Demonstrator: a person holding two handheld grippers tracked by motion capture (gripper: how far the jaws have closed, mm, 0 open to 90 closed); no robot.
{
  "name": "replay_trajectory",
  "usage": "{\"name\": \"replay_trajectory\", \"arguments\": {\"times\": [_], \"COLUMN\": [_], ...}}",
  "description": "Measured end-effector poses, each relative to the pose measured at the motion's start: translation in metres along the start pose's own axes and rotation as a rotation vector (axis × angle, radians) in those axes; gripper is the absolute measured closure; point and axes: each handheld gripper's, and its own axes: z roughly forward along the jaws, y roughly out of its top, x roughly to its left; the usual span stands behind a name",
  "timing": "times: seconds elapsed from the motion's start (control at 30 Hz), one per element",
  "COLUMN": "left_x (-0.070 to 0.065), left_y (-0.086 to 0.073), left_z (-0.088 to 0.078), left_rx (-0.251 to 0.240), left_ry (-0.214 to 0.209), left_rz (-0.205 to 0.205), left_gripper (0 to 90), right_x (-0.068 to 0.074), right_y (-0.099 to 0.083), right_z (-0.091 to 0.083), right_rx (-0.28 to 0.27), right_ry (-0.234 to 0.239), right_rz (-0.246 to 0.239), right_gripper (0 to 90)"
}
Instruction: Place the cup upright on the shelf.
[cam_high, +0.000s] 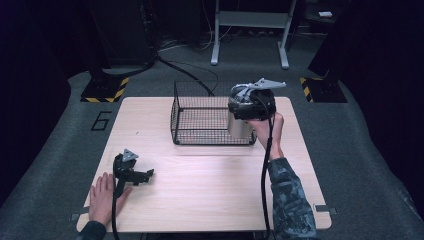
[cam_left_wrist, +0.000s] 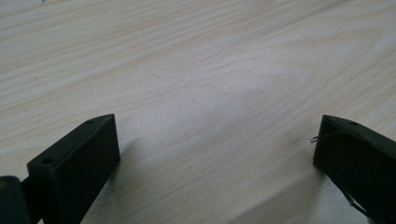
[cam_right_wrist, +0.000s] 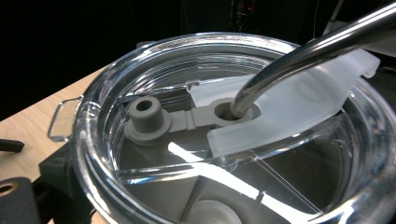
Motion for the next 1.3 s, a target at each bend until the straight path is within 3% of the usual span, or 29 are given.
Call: {"name": "replay_trajectory", "arguments": {"times": [1.3], "left_x": [0.000], "left_y": [0.000], "left_z": [0.000], "left_rx": [0.000], "left_ry": [0.000], "left_rz": [0.000], "left_gripper": [0.2], "right_x": [-0.004], "right_y": [0.023], "right_z": [0.051], "right_rx": [-0.011], "right_ry": [-0.024], "right_rz": [-0.005], "right_gripper": [3.7]}}
